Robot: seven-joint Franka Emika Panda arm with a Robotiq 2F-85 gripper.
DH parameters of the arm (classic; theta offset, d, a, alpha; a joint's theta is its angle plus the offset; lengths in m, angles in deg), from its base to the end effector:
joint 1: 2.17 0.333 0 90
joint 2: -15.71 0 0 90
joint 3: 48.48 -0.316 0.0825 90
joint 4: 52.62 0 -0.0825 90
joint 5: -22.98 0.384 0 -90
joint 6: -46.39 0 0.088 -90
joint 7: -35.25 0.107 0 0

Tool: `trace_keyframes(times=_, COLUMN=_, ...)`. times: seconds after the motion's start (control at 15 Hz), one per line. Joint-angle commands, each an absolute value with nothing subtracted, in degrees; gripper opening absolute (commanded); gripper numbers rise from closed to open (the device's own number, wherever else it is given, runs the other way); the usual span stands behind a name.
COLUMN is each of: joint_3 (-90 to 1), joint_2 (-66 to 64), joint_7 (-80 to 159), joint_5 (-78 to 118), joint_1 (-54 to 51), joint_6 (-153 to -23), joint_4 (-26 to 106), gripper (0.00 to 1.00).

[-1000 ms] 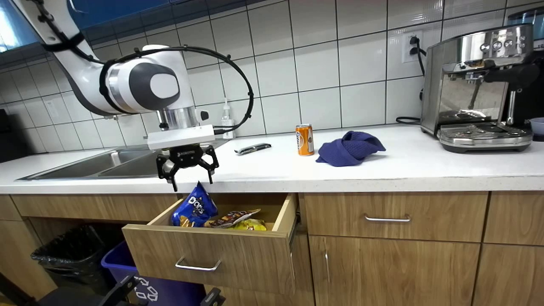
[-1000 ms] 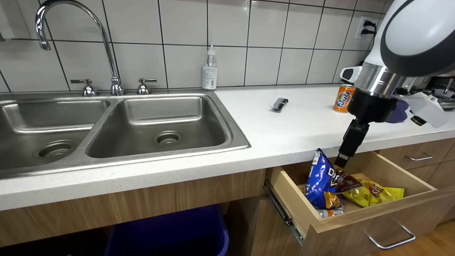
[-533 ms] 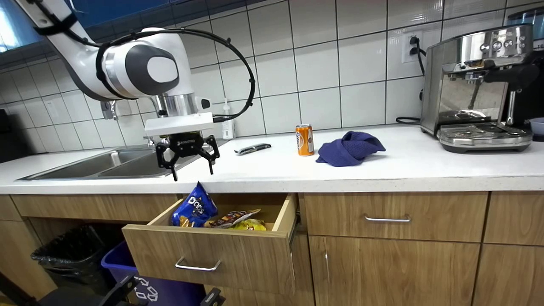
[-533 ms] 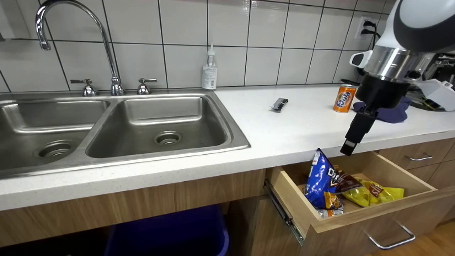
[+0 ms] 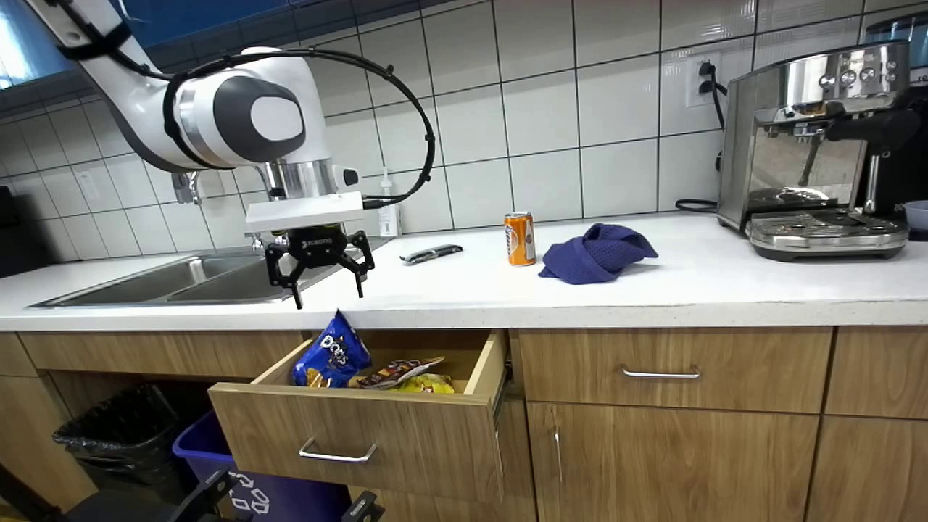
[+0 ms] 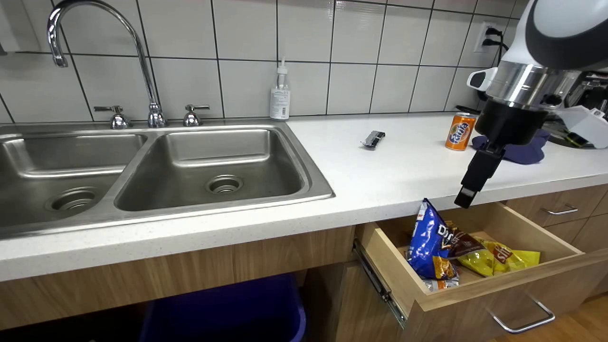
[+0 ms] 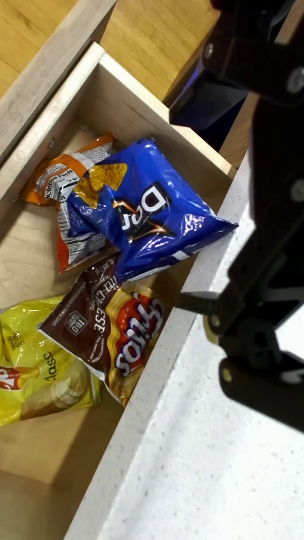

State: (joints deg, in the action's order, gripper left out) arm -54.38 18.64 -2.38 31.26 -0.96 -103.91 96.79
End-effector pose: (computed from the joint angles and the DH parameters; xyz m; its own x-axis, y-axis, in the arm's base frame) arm 0.4389 0.0510 0.2771 0.7885 0.6078 0.0945 0.6120 -0.7906 -0.0210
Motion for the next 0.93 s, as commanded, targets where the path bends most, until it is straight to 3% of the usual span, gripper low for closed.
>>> trace_keyframes(times=0.0, joint_3=-53.0, joint_2=18.7, joint_7=-2.1, joint_5=31.0, joint_1=0.4, joint_6=-103.8, joint_4=96.7, gripper=1.0)
trace_keyframes(times=0.27, joint_3=-53.1, joint_2=18.0, joint_7=0.7, joint_5=28.5, joint_1=0.5, joint_6=-106.3, joint_4=97.5, gripper=1.0)
trace_keyframes(times=0.87, joint_3=-54.4, joint_2=3.4, joint_7=10.0, joint_5=21.9, joint_1=-0.1, joint_6=-117.1, joint_4=93.4, gripper=1.0)
